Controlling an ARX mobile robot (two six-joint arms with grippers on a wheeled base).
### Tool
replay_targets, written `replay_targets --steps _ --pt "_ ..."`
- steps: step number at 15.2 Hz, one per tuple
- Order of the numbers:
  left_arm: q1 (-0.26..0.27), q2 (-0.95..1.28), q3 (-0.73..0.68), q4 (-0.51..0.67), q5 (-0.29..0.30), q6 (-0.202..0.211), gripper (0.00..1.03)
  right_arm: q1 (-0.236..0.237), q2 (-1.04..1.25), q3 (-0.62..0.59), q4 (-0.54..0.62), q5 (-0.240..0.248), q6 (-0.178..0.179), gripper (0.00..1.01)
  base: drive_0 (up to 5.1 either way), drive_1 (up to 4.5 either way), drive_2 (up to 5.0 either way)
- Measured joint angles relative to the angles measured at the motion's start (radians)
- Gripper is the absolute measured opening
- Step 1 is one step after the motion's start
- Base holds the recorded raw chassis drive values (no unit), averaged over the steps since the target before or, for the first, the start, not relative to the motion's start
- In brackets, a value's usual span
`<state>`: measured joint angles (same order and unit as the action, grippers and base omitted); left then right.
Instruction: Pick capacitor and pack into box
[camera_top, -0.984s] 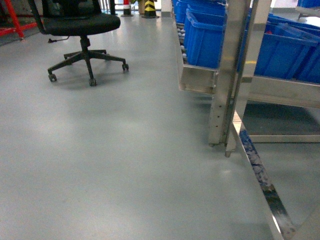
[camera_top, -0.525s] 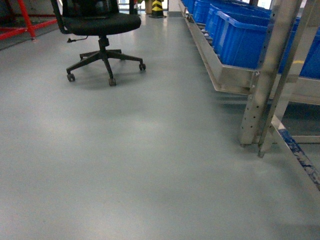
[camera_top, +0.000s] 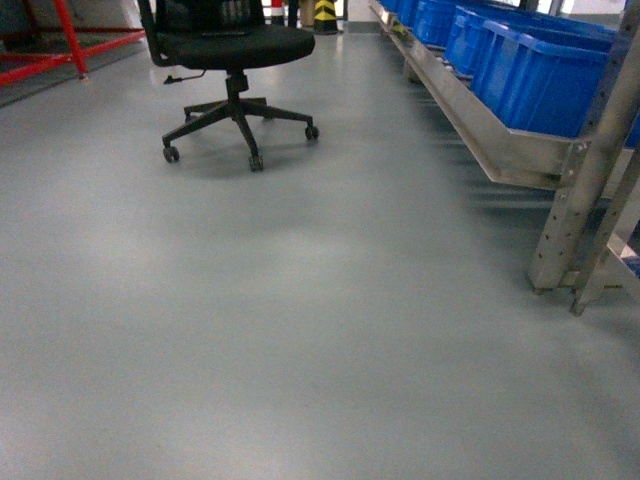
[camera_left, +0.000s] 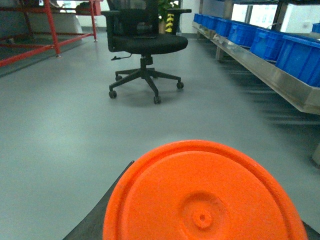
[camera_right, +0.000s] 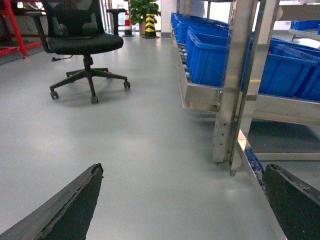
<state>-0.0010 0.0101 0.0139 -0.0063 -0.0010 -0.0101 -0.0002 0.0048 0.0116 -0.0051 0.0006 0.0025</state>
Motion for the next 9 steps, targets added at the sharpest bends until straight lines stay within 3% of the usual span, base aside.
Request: replay_targets --steps 9 --pt "0.000 0.000 0.000 -0.001 0.000 0.000 0.43 0.000 0.000 0.000 0.000 -0.001 0.000 0.98 -4.9 2.52 2.5"
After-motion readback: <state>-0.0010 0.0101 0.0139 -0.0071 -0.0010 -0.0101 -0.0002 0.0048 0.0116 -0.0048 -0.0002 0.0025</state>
